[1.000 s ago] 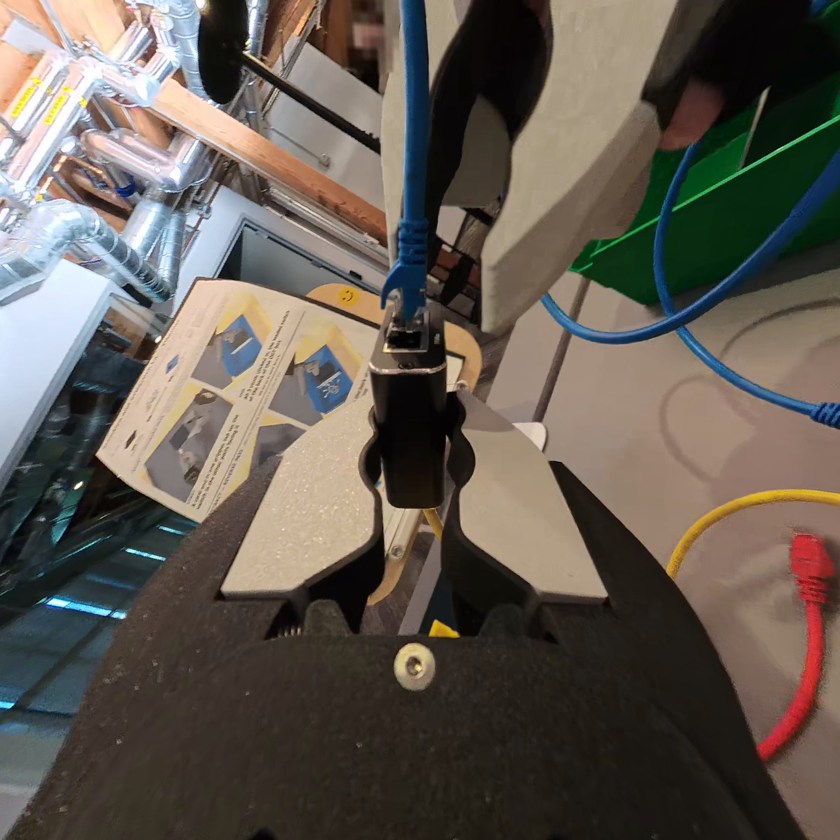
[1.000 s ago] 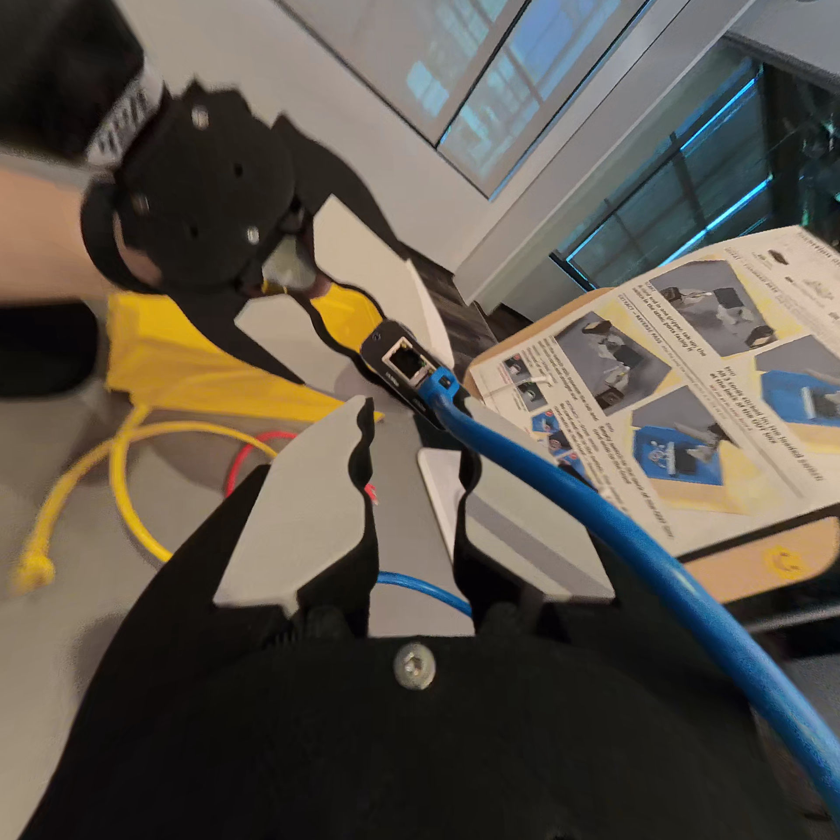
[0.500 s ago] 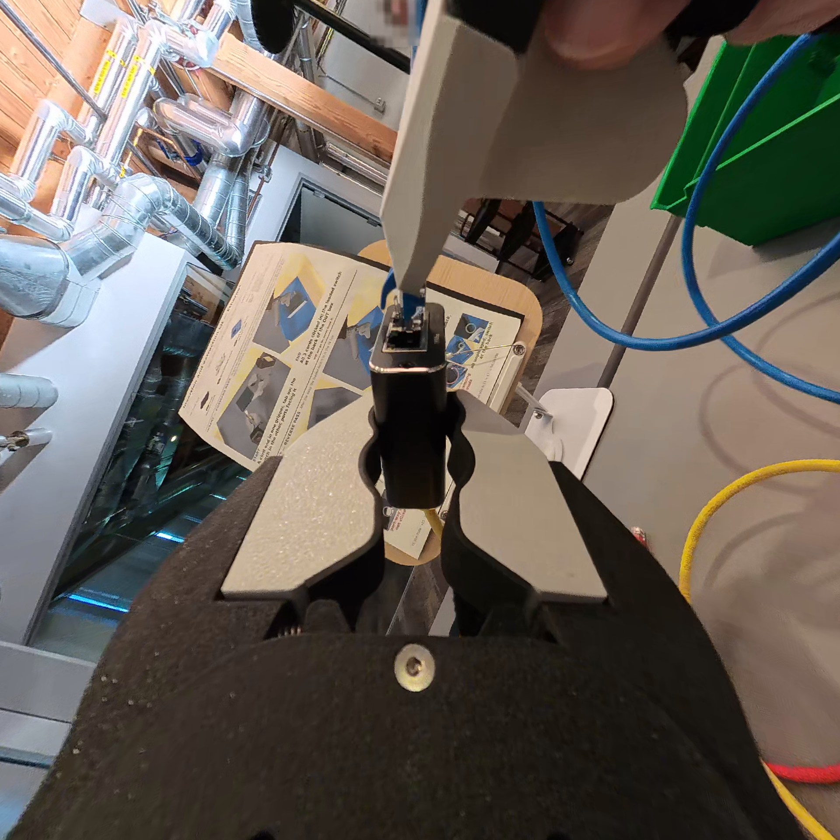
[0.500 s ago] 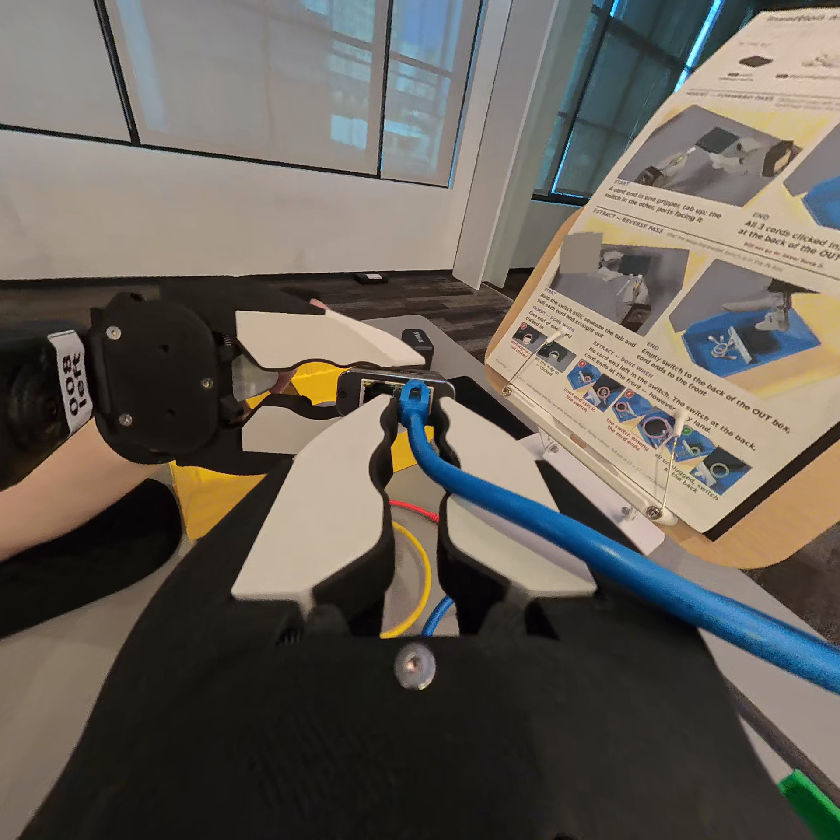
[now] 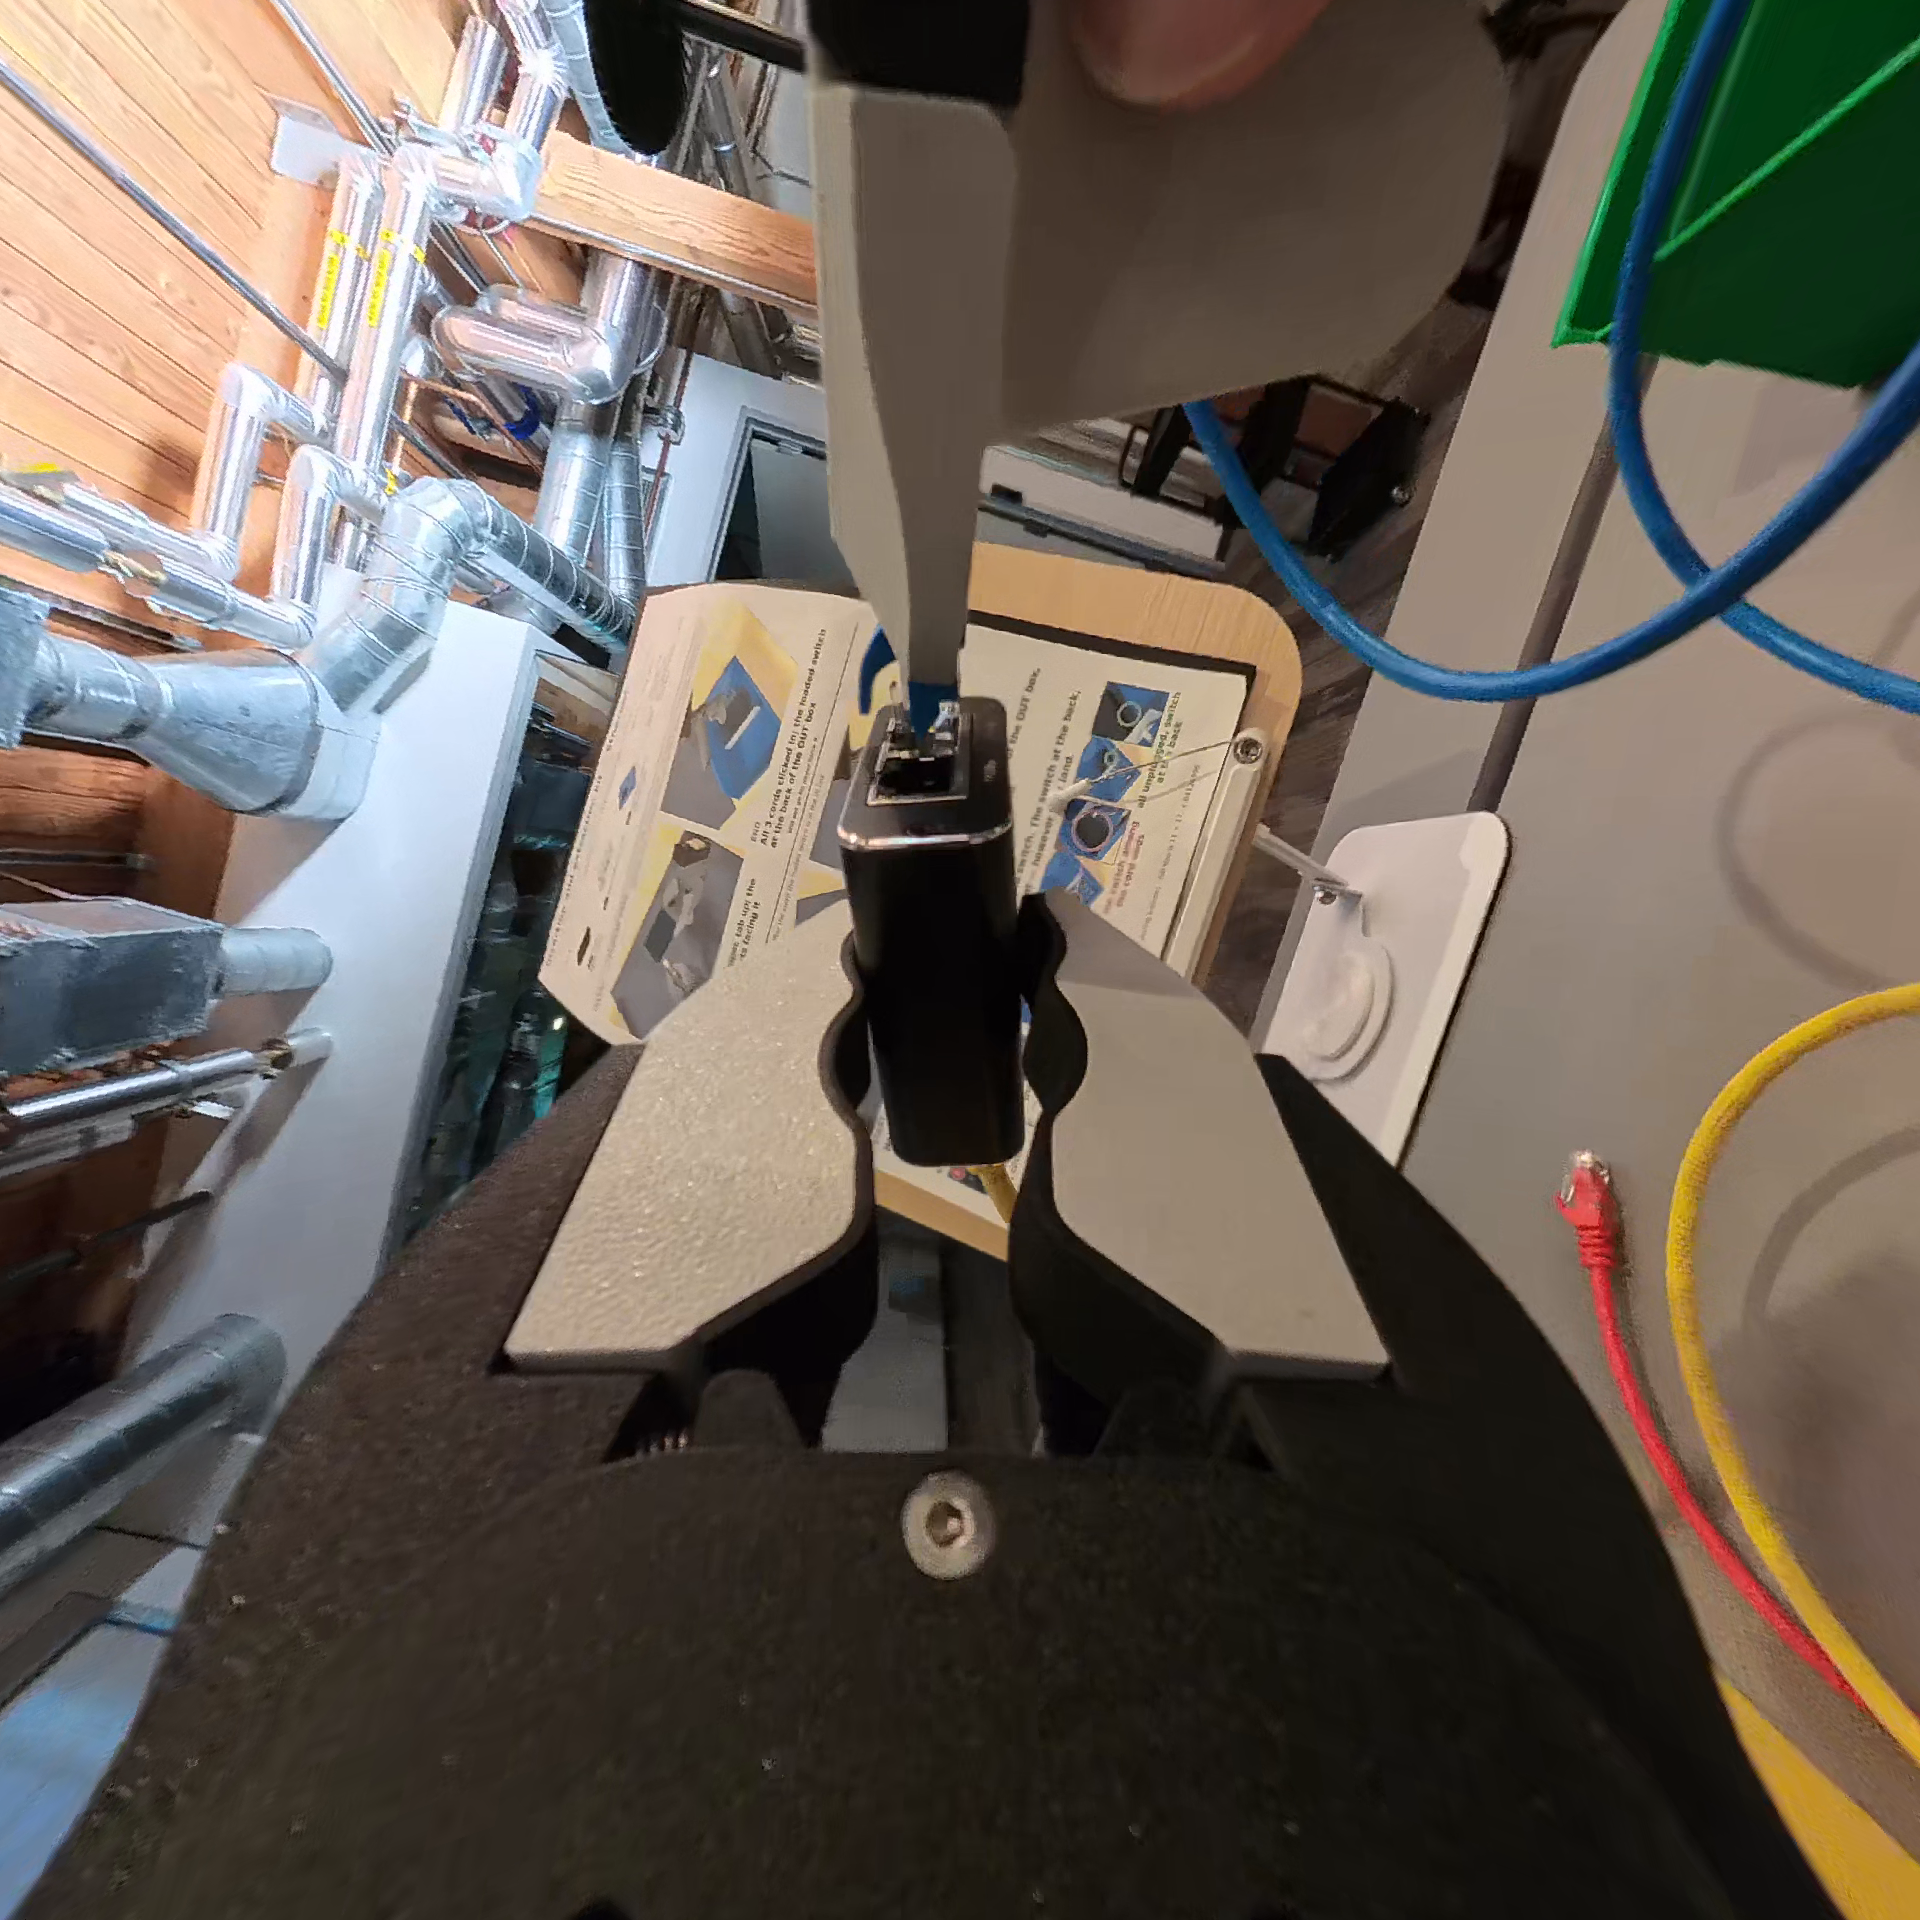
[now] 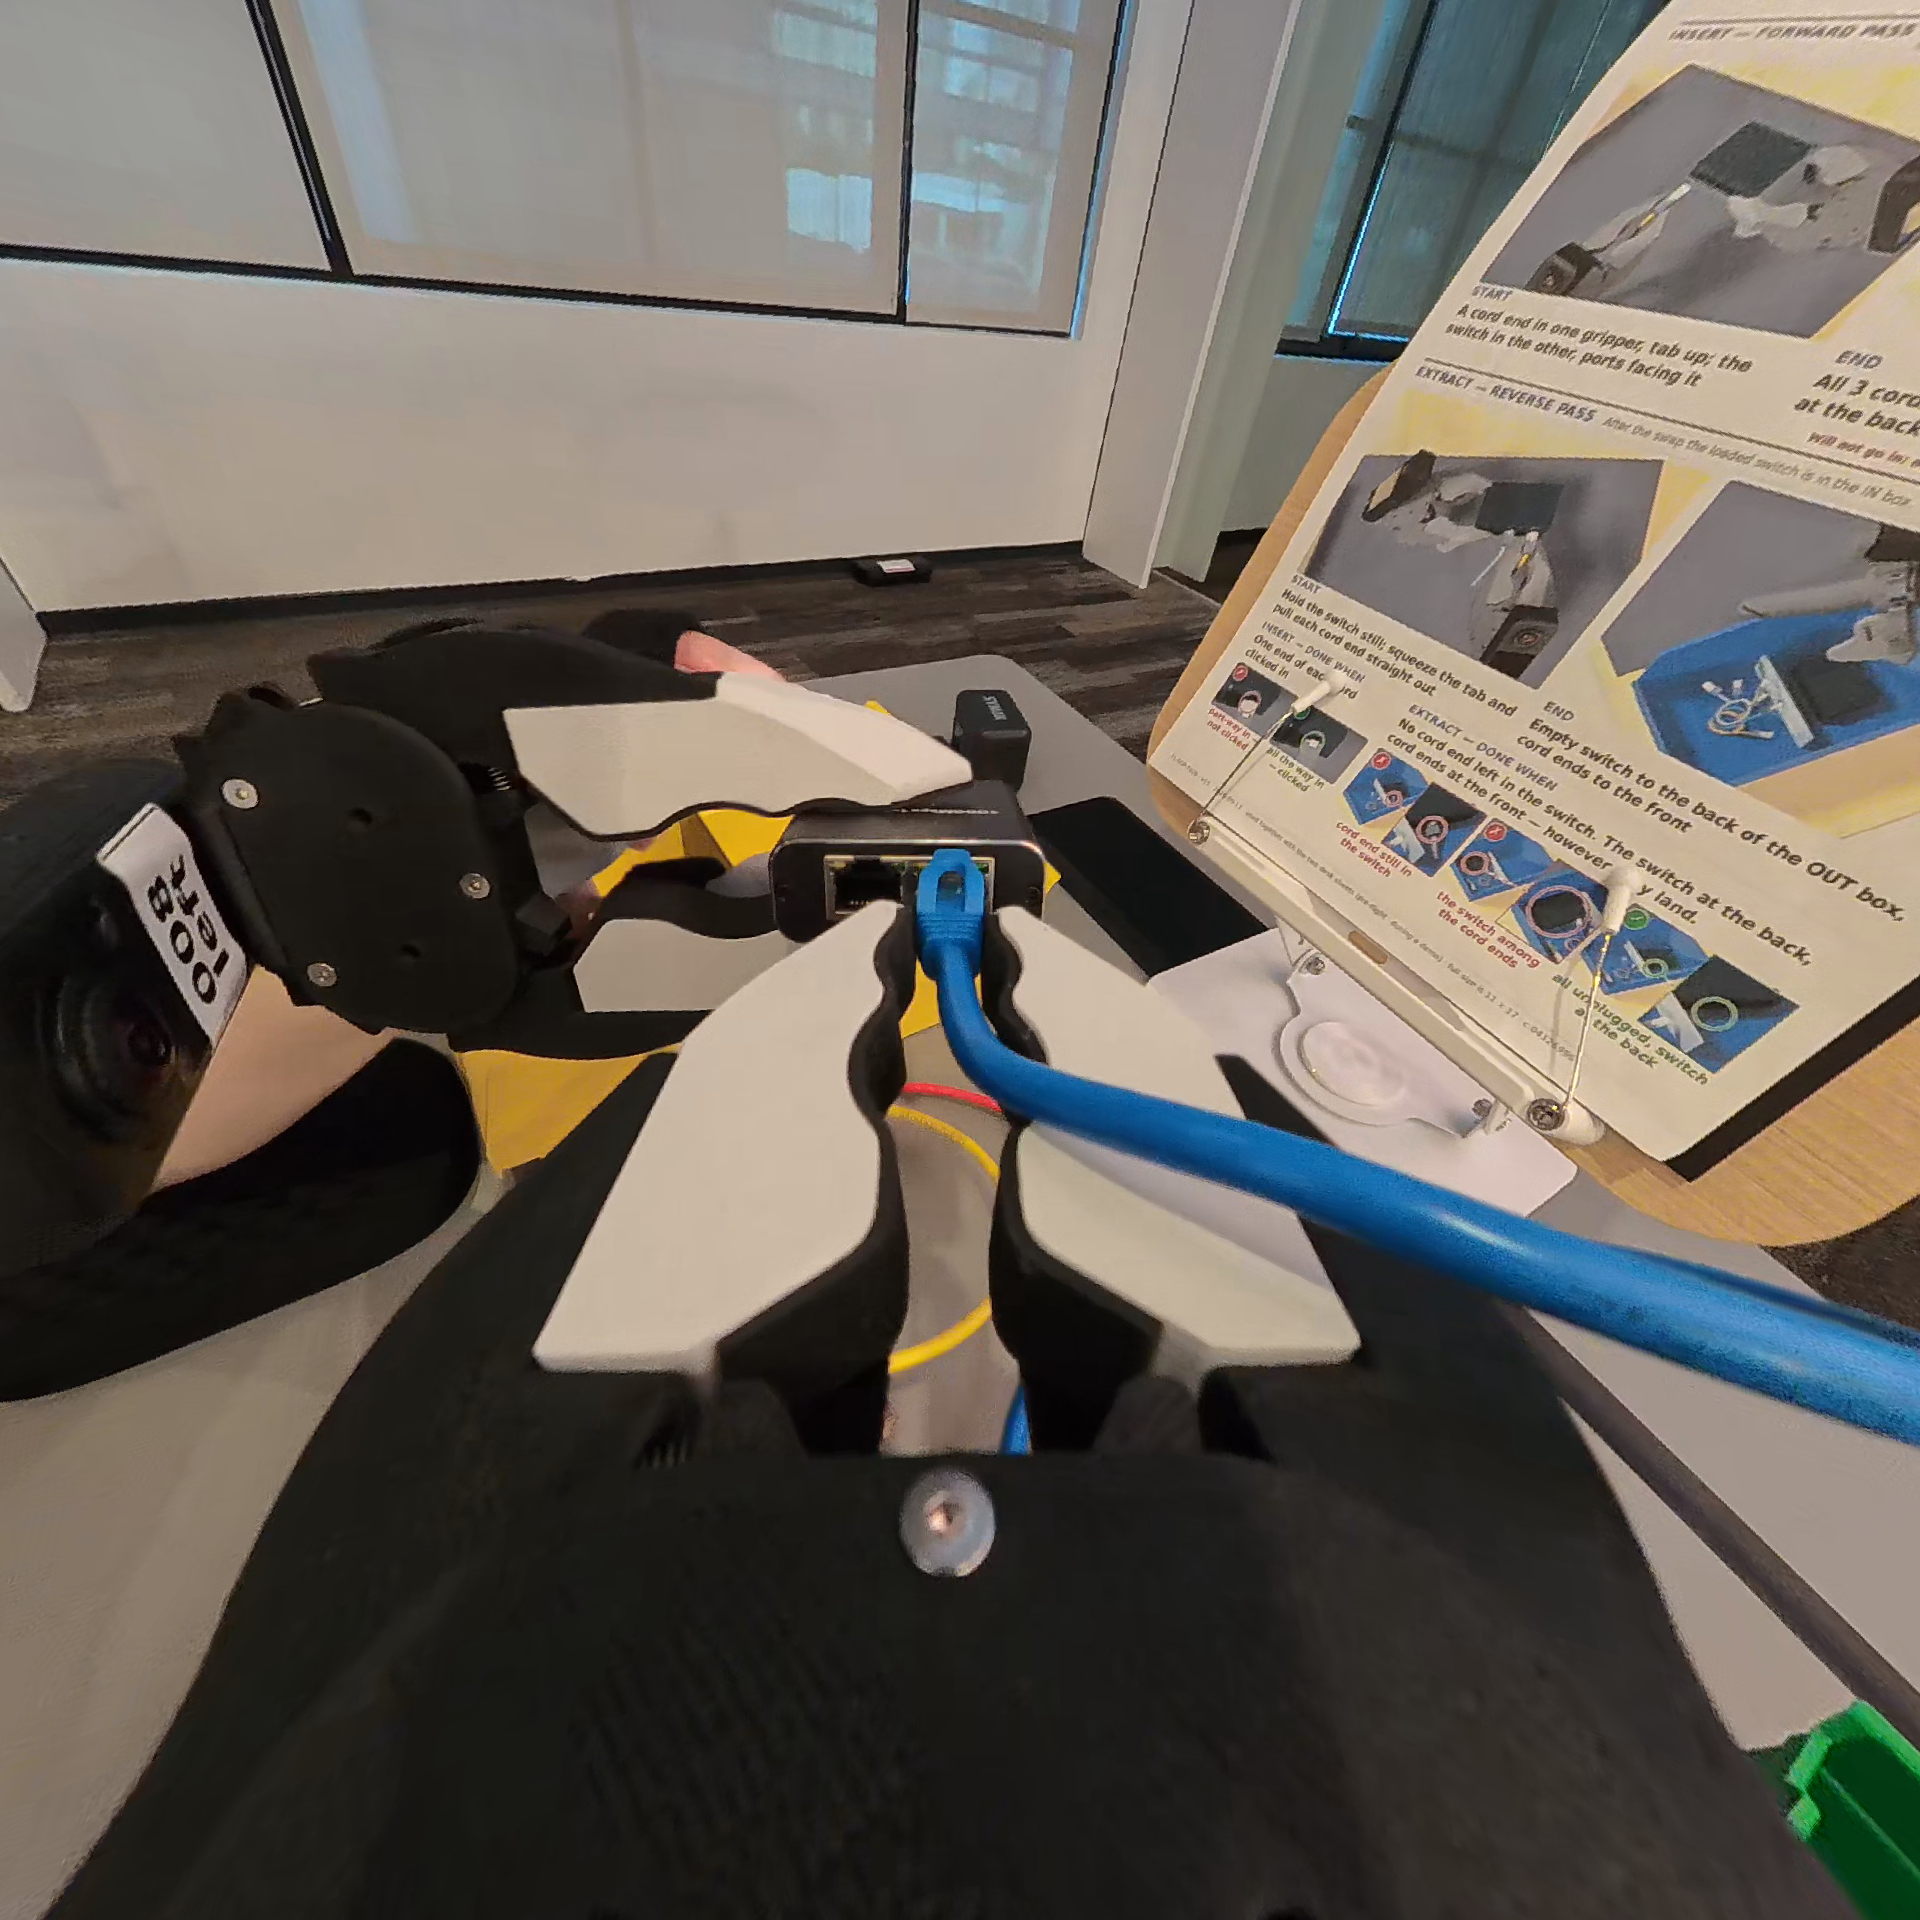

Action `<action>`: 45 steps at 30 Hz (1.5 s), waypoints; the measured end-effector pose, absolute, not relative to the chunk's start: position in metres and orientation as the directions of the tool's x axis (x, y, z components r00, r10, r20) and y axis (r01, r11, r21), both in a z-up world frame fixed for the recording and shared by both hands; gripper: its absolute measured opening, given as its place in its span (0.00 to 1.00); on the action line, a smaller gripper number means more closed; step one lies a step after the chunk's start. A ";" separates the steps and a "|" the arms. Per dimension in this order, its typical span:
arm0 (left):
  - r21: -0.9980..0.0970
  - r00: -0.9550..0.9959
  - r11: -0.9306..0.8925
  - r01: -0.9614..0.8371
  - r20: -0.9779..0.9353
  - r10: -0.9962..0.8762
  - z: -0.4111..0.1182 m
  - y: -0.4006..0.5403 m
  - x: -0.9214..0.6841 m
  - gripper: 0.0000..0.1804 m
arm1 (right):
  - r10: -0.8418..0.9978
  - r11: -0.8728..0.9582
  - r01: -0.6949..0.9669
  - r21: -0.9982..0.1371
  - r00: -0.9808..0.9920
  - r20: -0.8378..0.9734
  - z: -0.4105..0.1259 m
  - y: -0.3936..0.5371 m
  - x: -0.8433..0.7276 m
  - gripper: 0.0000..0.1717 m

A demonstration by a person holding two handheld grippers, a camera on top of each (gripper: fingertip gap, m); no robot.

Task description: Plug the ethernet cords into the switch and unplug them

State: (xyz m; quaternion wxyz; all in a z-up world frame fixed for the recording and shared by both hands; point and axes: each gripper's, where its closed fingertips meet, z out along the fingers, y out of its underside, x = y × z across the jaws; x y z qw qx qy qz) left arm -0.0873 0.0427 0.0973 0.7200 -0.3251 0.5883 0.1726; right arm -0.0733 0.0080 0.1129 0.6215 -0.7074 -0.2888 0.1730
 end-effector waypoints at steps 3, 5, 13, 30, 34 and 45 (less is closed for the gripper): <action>-0.192 0.203 0.723 -0.664 -0.976 -0.073 0.098 0.042 -0.090 0.14 | 0.629 -0.064 0.204 -0.977 0.768 0.120 0.110 0.008 -0.076 0.07; -0.157 0.171 0.721 -0.675 -0.984 -0.054 0.096 0.043 -0.092 0.14 | 0.631 -0.066 0.223 -0.973 0.764 0.132 0.107 0.009 -0.078 0.07; -0.202 0.204 0.736 -0.646 -0.975 -0.088 0.099 0.035 -0.092 0.13 | 0.664 -0.065 0.150 -0.987 0.745 0.069 0.113 0.005 -0.078 0.07; -0.243 0.211 0.714 -0.656 -0.968 -0.136 0.100 0.039 -0.093 0.13 | 0.680 -0.040 0.102 -0.994 0.732 0.048 0.114 0.012 -0.082 0.07; -0.307 0.210 0.704 -0.640 -0.952 -0.224 0.093 0.050 -0.096 0.13 | 0.722 -0.137 0.116 -0.984 0.692 -0.019 0.099 0.013 -0.076 0.09; -0.160 0.060 0.687 -0.709 -0.984 -0.167 0.043 0.070 -0.076 0.13 | 0.605 -0.050 0.439 -0.897 0.728 0.322 0.094 0.002 -0.030 0.15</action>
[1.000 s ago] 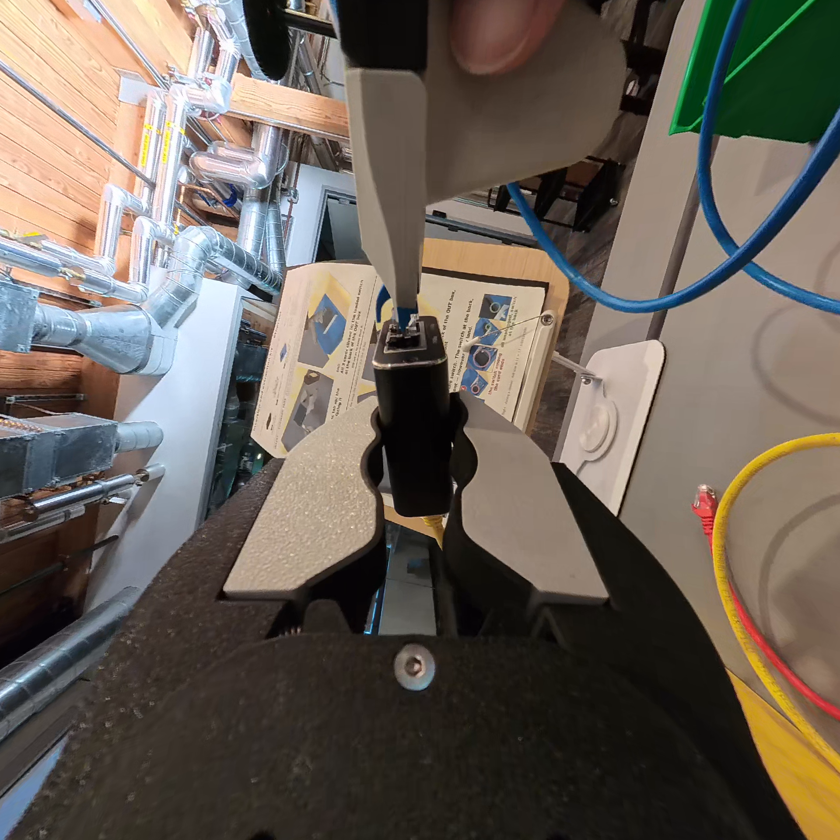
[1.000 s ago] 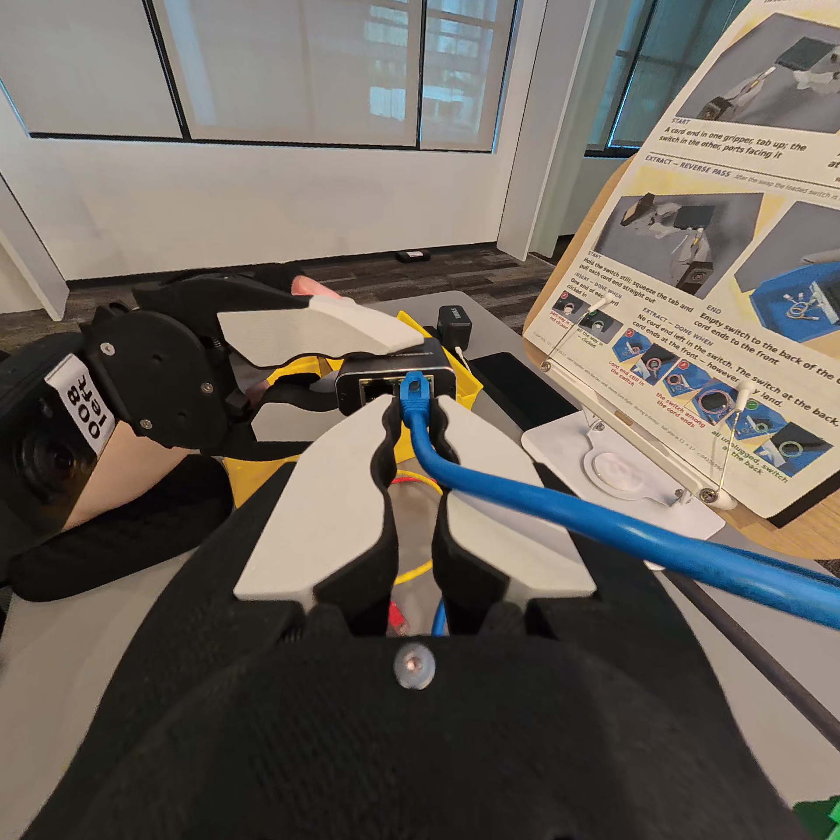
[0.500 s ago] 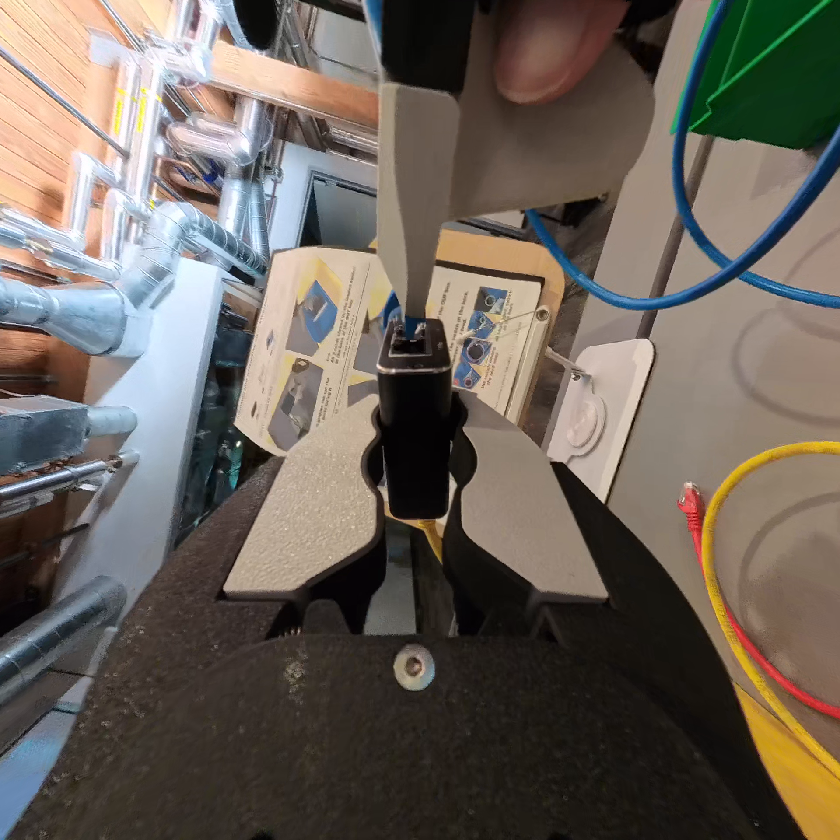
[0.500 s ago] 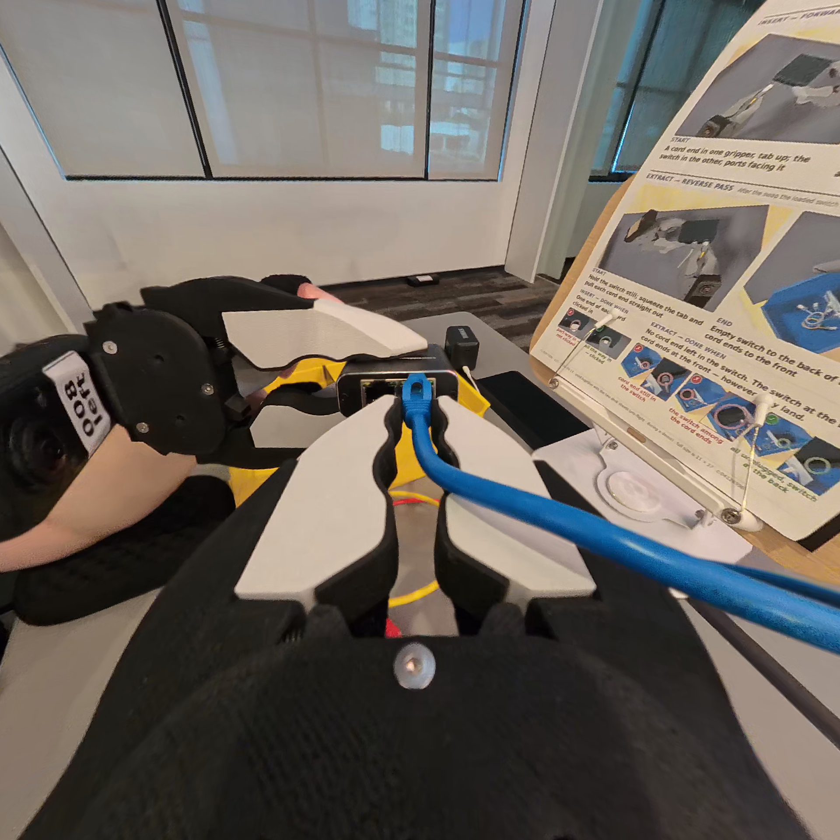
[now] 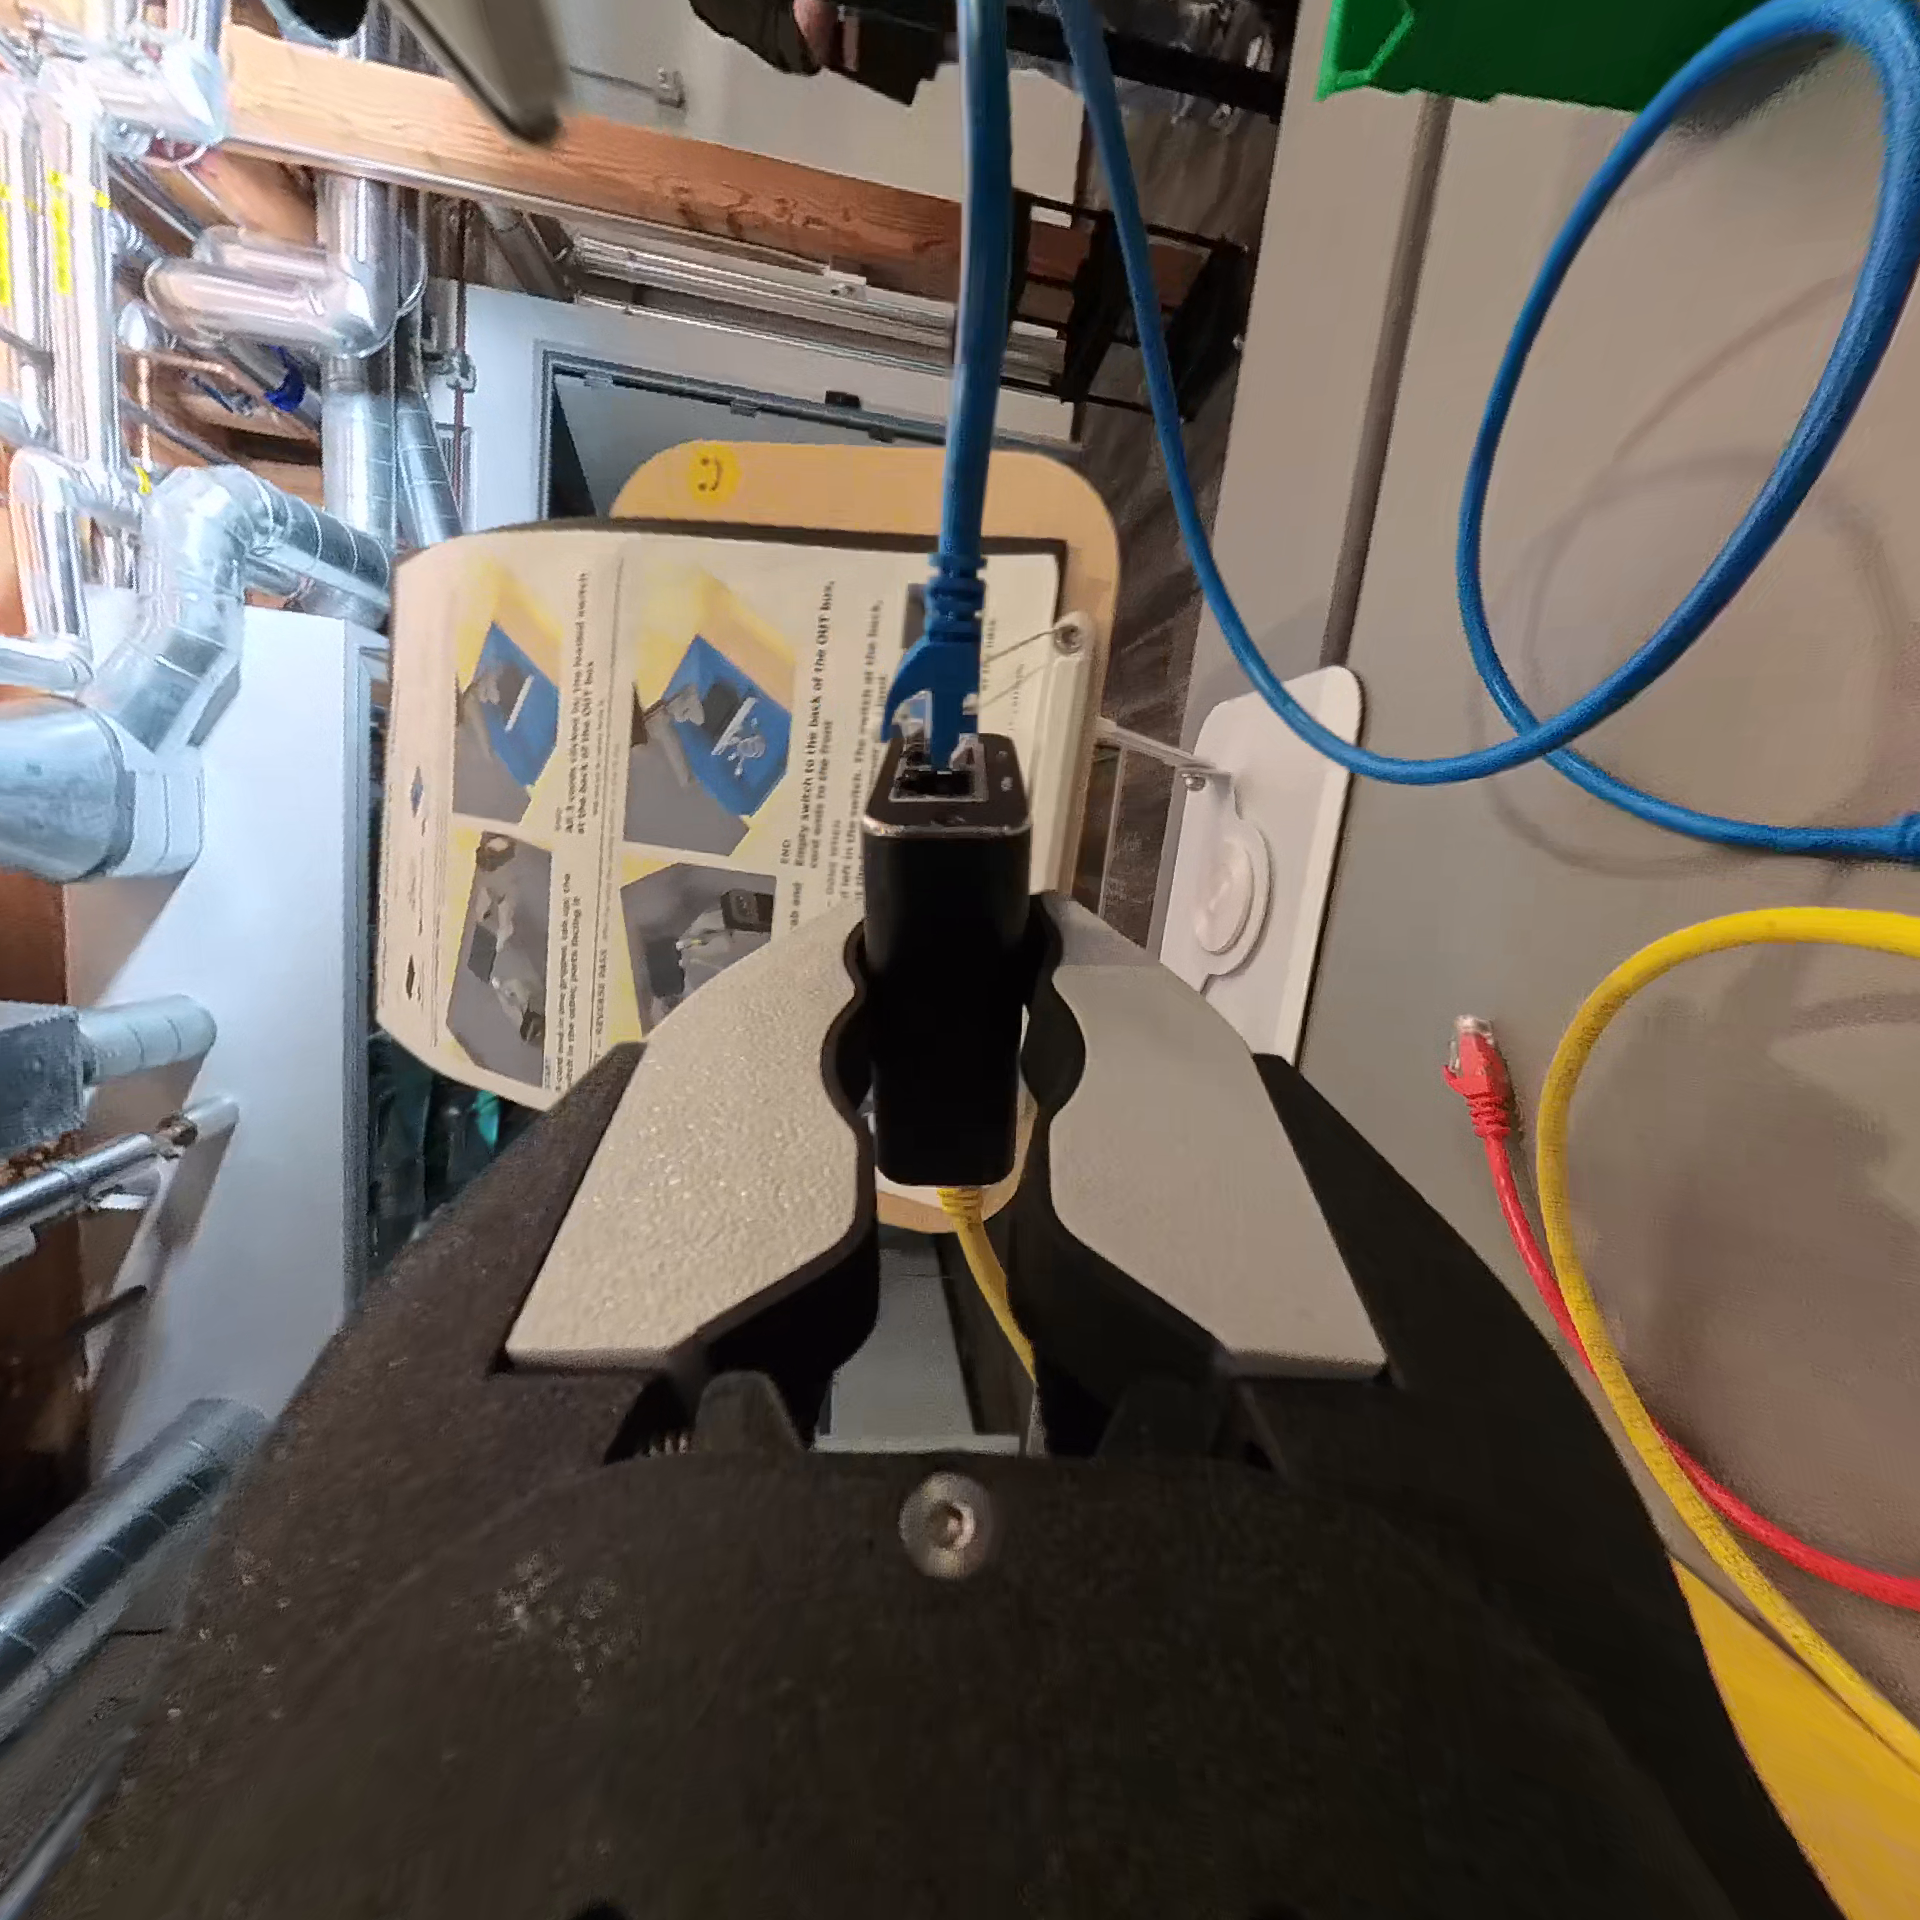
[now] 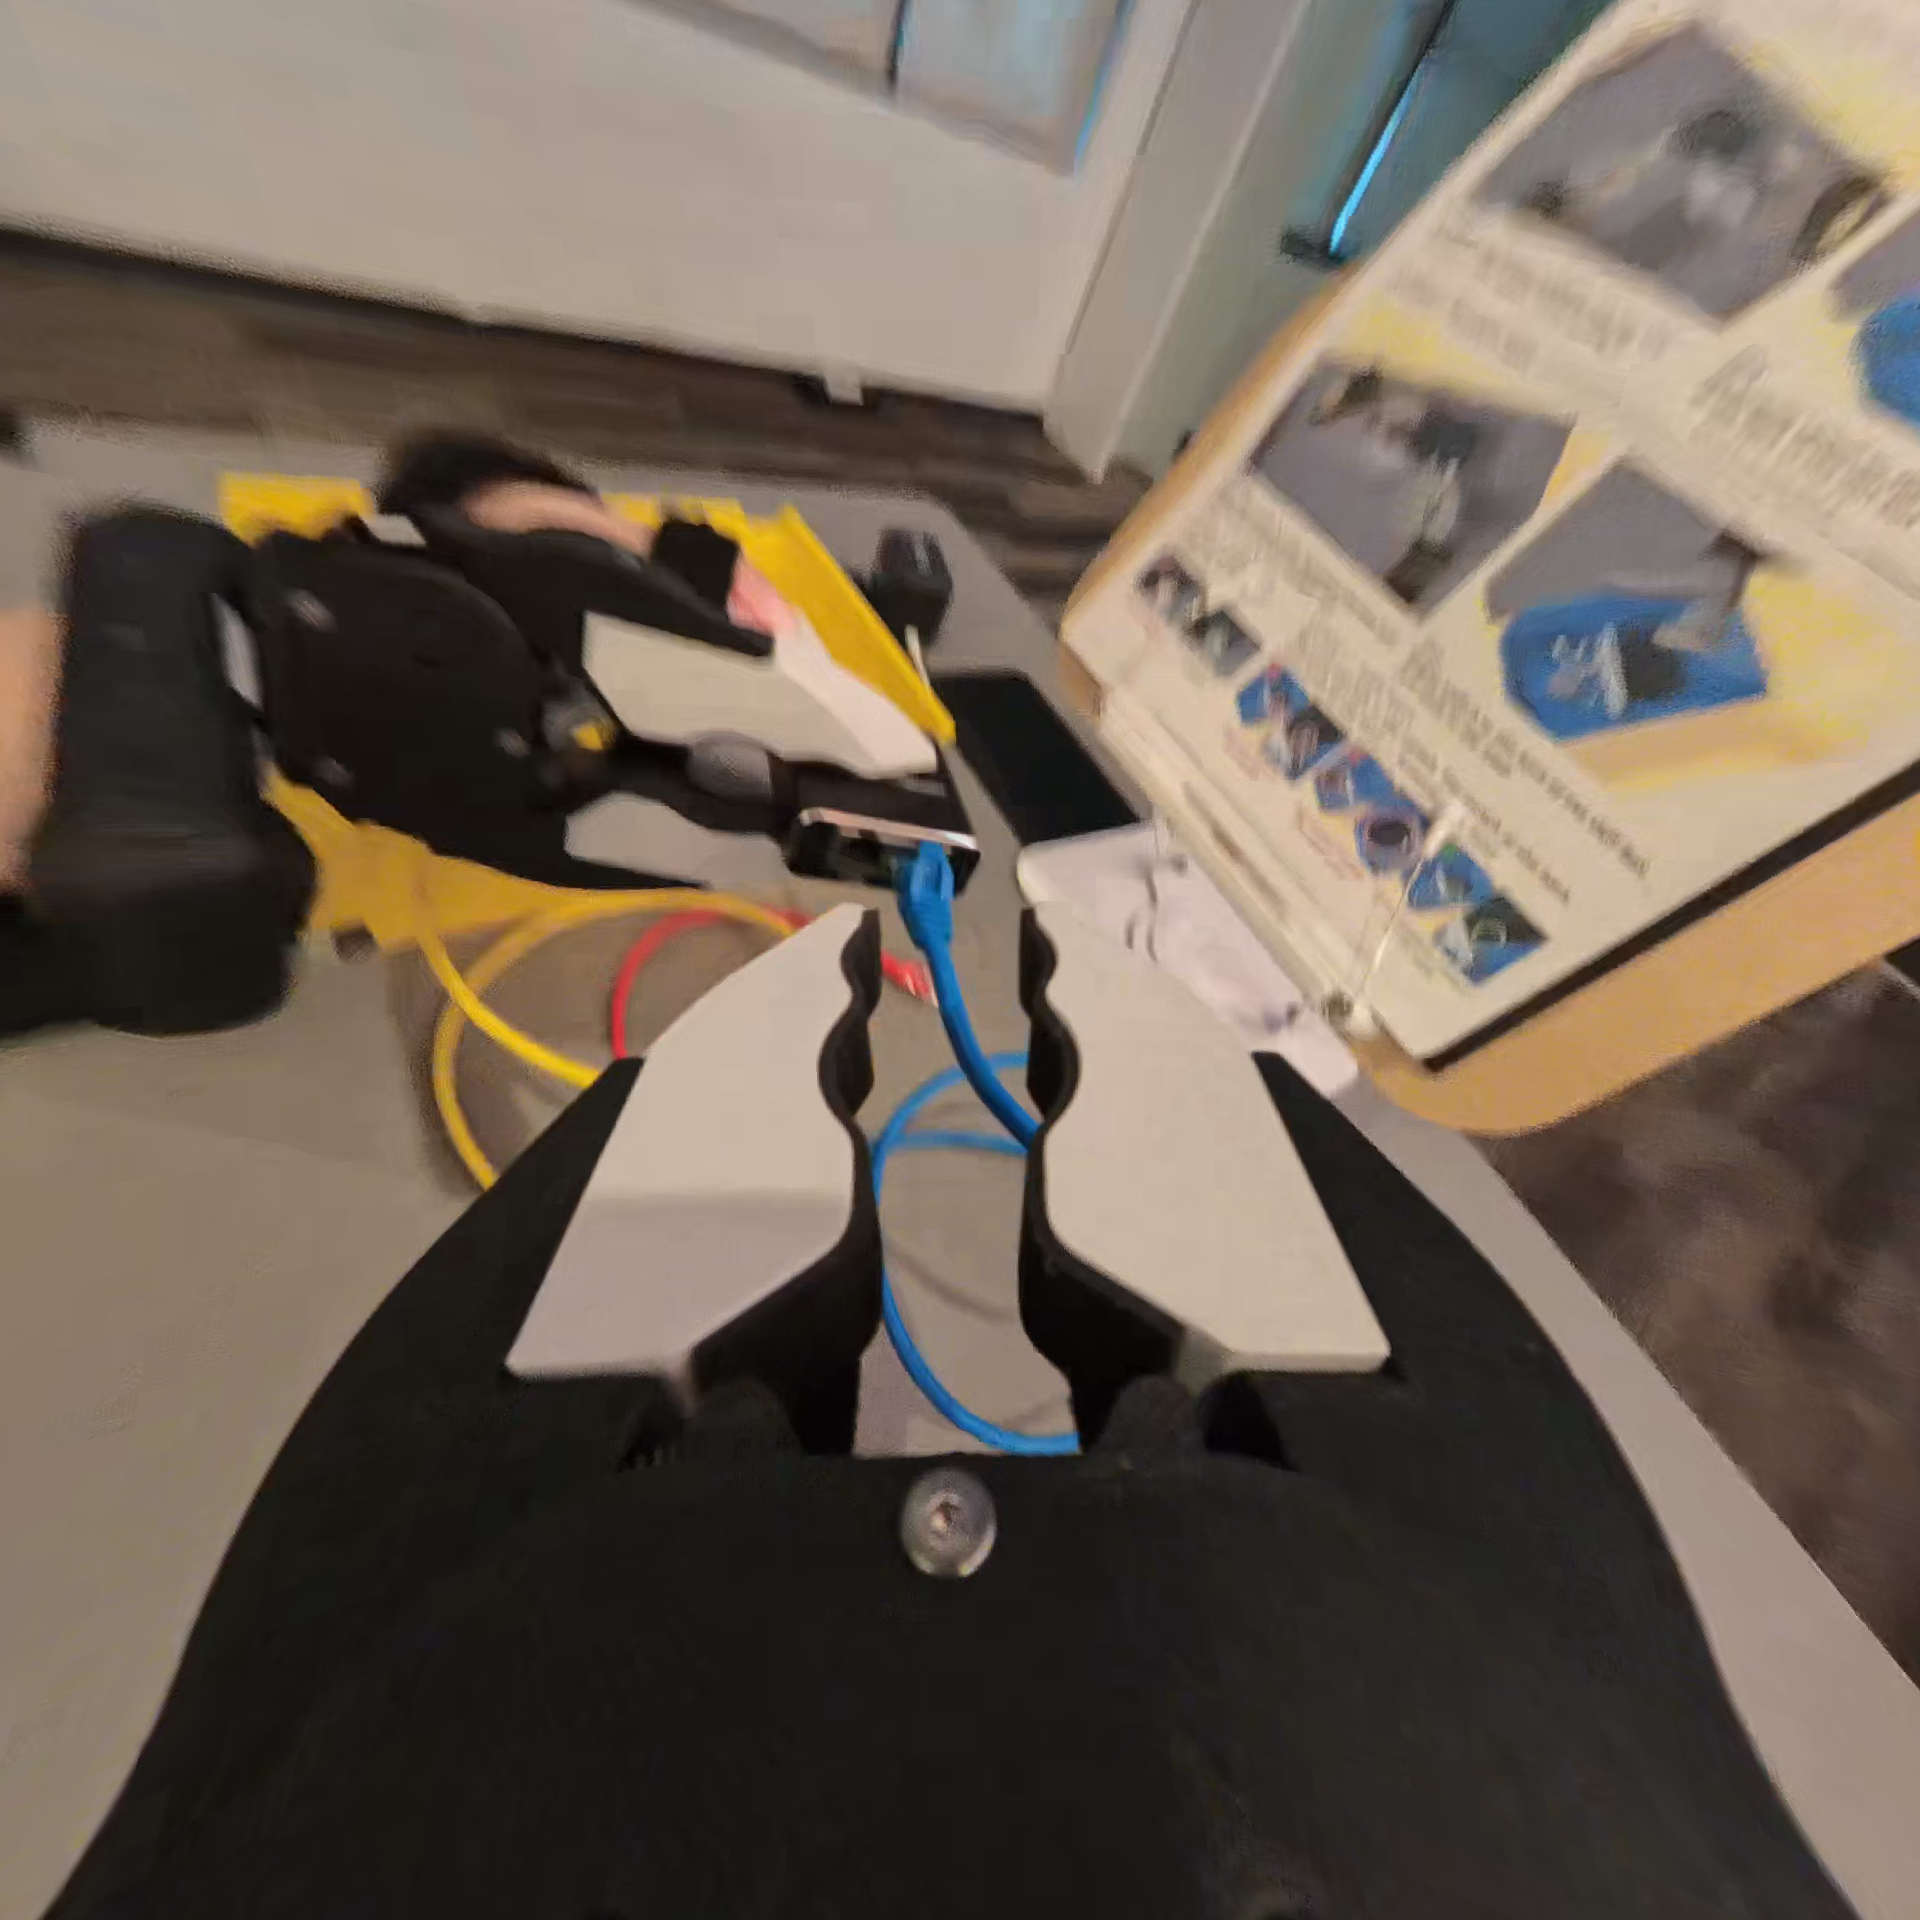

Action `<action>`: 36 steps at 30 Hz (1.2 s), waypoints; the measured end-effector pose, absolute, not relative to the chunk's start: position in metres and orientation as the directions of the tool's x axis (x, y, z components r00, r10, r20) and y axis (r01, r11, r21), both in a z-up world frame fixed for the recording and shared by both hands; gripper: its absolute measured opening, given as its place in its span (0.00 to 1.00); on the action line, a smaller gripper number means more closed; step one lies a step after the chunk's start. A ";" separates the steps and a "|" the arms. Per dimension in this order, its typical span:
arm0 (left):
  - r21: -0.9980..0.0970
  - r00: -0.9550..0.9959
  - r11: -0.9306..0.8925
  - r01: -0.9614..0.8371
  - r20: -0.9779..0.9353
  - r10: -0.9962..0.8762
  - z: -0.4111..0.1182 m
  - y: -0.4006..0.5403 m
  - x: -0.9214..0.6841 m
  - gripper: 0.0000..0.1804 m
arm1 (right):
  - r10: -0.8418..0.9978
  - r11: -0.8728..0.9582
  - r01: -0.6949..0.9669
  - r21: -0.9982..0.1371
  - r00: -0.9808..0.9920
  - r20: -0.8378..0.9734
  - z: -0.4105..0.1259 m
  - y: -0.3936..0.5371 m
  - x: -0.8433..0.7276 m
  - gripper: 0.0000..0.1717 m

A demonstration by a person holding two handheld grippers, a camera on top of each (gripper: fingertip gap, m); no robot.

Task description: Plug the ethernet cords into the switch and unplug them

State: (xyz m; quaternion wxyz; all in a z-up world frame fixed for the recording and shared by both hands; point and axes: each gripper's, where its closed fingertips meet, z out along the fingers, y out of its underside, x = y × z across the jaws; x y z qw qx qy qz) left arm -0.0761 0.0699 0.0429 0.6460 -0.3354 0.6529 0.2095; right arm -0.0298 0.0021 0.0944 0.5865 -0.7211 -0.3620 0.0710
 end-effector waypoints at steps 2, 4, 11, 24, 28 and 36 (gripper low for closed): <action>-0.139 0.028 0.693 -0.708 -0.985 -0.168 0.032 0.069 -0.070 0.13 | 0.639 -0.184 0.481 -0.857 0.721 0.268 0.059 0.014 -0.025 0.18; -0.124 0.002 0.698 -0.705 -0.985 -0.172 0.023 0.068 -0.066 0.13 | 0.645 -0.277 0.442 -0.853 0.743 0.176 0.038 0.029 -0.027 0.17; -0.059 -0.103 0.711 -0.701 -0.978 -0.183 -0.004 0.068 -0.059 0.13 | 0.699 -0.367 0.434 -0.823 0.712 0.064 0.001 0.040 -0.039 0.06; -0.053 -0.133 0.782 -0.621 -0.976 -0.172 0.000 0.057 -0.060 0.14 | 0.760 -0.402 0.455 -0.795 0.650 -0.012 -0.008 0.031 -0.039 0.08; -0.129 -0.055 0.725 -0.677 -0.973 -0.224 0.010 0.073 -0.069 0.28 | 0.658 -0.474 0.419 -0.774 0.753 0.005 -0.014 0.046 -0.019 0.08; -0.393 0.124 0.605 -0.693 -0.891 -0.437 0.062 0.091 -0.128 0.26 | 0.507 -0.654 0.455 -0.604 0.857 0.098 -0.079 0.069 0.016 0.08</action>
